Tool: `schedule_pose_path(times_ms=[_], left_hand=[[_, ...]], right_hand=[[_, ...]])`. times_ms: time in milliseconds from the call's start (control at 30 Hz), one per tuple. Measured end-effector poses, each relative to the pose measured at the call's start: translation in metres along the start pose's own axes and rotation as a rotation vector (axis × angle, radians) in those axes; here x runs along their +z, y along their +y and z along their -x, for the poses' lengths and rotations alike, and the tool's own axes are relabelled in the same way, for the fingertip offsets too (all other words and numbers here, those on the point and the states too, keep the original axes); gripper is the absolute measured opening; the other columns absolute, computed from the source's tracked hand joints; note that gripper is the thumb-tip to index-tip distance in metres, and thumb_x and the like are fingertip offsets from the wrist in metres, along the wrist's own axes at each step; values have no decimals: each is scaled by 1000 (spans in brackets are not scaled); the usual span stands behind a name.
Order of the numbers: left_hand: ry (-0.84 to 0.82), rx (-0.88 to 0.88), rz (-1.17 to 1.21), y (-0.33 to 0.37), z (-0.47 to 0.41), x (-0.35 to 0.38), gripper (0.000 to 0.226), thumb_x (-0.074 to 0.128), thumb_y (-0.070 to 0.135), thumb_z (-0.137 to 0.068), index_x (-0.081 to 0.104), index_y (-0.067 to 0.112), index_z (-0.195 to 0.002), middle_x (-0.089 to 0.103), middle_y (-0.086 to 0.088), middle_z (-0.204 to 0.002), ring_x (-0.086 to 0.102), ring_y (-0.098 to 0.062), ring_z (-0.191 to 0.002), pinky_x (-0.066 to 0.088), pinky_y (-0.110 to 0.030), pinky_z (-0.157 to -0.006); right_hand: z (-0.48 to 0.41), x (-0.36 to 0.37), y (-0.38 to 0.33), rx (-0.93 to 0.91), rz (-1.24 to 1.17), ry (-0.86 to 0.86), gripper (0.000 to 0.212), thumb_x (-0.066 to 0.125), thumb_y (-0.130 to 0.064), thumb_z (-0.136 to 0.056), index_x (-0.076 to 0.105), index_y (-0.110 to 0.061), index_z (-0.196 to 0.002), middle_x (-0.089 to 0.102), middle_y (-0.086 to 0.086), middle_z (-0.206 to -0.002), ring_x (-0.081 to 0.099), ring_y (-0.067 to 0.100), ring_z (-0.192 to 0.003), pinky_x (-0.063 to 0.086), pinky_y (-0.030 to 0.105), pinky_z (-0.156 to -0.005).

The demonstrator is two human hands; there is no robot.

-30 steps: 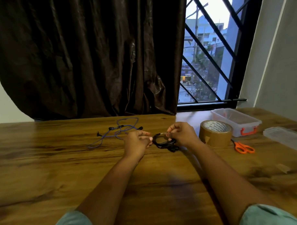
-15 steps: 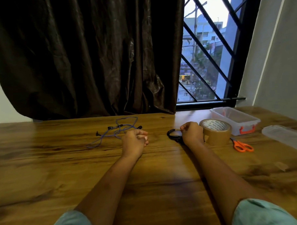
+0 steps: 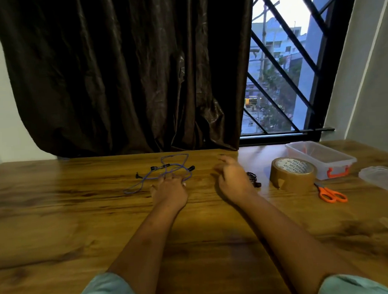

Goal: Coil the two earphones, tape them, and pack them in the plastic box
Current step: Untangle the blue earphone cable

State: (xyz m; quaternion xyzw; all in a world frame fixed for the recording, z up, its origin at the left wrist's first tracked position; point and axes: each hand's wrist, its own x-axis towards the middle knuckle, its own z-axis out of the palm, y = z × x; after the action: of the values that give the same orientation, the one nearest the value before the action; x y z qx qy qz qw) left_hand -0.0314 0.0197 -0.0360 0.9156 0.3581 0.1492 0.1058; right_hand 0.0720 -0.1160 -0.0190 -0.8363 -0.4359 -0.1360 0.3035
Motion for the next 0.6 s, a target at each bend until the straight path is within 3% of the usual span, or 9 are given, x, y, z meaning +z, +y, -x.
schedule_pose_path(times_ms=[100, 167, 300, 400, 467, 533, 600], left_hand=[[68, 93, 144, 2, -1, 0, 31, 47, 20, -93, 59, 26, -121, 58, -6, -129, 52, -26, -119, 44, -38, -94], [74, 141, 285, 7, 1, -1, 20, 55, 16, -90, 68, 25, -101, 67, -4, -113, 60, -24, -105, 45, -29, -79], [109, 255, 523, 15, 1, 3, 22, 58, 21, -84, 60, 38, -70, 70, 9, -85, 64, -18, -90, 49, -35, -81], [151, 271, 820, 17, -2, -1, 22, 49, 27, -87, 59, 42, -74, 66, 13, -68, 64, -15, -73, 50, -43, -79], [209, 309, 1053, 20, -1, -6, 21, 43, 26, -92, 58, 34, -79, 54, 6, -59, 52, -17, -54, 48, -41, -59], [399, 296, 1131, 22, 0, -14, 21, 37, 28, -96, 51, 33, -82, 41, 7, -56, 39, -13, -46, 37, -32, -49], [592, 182, 1238, 17, -5, -22, 21, 33, 30, -97, 46, 38, -83, 37, 7, -59, 34, -12, -48, 33, -32, -51]], right_hand=[[3, 11, -15, -175, 21, -51, 33, 44, -2, -90, 65, -8, -115, 34, 3, -149, 40, 19, -131, 30, 26, -109], [4, 17, -16, -246, 6, -116, 37, 44, -3, -90, 63, -15, -118, 37, 1, -145, 42, 19, -130, 37, 31, -107], [3, 17, -6, -199, -106, -210, 43, 49, -3, -86, 54, -18, -126, 52, 1, -124, 48, 16, -114, 43, 29, -96], [-1, 13, -3, -173, -194, -175, 19, 55, -11, -89, 63, -12, -107, 57, 2, -100, 51, 15, -96, 38, 22, -79], [-2, 11, -4, -145, -281, -123, 12, 53, -17, -93, 64, -14, -92, 57, -1, -88, 50, 13, -84, 34, 16, -66], [-2, 10, -2, -105, -340, -77, 15, 51, -19, -95, 63, -12, -87, 60, 1, -85, 53, 15, -79, 35, 17, -64], [-3, 8, -1, -80, -387, -79, 15, 50, -19, -96, 60, -14, -86, 61, 3, -82, 55, 18, -77, 38, 25, -63]])
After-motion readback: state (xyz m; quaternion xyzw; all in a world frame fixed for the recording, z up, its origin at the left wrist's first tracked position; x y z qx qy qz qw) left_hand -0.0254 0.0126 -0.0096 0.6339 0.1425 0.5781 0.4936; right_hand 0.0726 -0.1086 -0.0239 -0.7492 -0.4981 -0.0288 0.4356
